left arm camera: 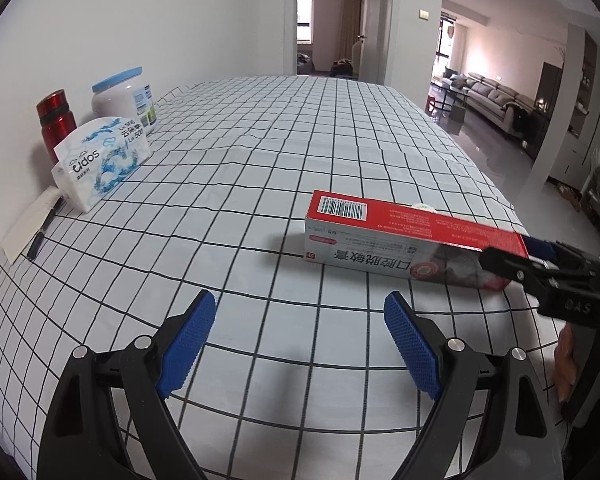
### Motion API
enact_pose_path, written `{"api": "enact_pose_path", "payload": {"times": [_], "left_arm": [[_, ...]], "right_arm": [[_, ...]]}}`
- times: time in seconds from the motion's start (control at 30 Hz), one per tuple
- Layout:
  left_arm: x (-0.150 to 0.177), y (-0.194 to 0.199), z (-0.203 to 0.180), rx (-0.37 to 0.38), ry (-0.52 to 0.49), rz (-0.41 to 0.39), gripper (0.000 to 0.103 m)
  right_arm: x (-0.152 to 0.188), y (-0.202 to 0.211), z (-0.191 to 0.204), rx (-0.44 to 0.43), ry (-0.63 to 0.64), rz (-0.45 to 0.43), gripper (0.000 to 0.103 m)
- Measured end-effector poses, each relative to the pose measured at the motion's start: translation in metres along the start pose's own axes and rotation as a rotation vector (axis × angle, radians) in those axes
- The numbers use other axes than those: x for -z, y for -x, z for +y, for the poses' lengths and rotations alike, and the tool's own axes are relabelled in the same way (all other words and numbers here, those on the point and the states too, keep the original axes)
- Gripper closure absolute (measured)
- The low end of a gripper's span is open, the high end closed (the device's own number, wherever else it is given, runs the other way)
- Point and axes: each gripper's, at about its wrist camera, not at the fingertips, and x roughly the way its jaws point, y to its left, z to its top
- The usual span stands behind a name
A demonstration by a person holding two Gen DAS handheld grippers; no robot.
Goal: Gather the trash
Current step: 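Tip the red-and-white box up on its end with the right tool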
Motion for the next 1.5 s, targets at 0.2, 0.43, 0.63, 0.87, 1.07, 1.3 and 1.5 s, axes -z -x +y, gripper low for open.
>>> {"api": "enact_pose_path", "payload": {"times": [0.2,0.43,0.63,0.87,1.07,1.3,1.5], "left_arm": [[0.001,0.004,0.012,-0.003,0.023,-0.010,0.019],[0.004,0.008,0.024,0.003,0.052,-0.014,0.019],[0.008,0.008,0.035,-0.007,0.069,-0.014,0.019],[0.010,0.010,0.050,-0.016,0.094,-0.018,0.019],[0.012,0.007,0.057,-0.013,0.107,-0.009,0.019],[0.013,0.010,0.058,-0.002,0.108,-0.016,0.019],[0.014,0.010,0.061,0.005,0.113,-0.013,0.019]], "right_arm": [[0.017,0.010,0.020,-0.024,0.001,0.007,0.020],[0.032,0.017,0.049,-0.058,0.036,0.044,0.020],[0.017,0.018,0.055,-0.023,0.055,0.058,0.020],[-0.013,-0.002,0.057,-0.028,0.059,0.147,0.020],[-0.024,-0.027,0.076,0.040,0.117,0.220,0.020],[-0.028,-0.055,0.087,0.088,0.153,0.293,0.021],[-0.027,-0.065,0.093,0.101,0.165,0.318,0.032]]}}
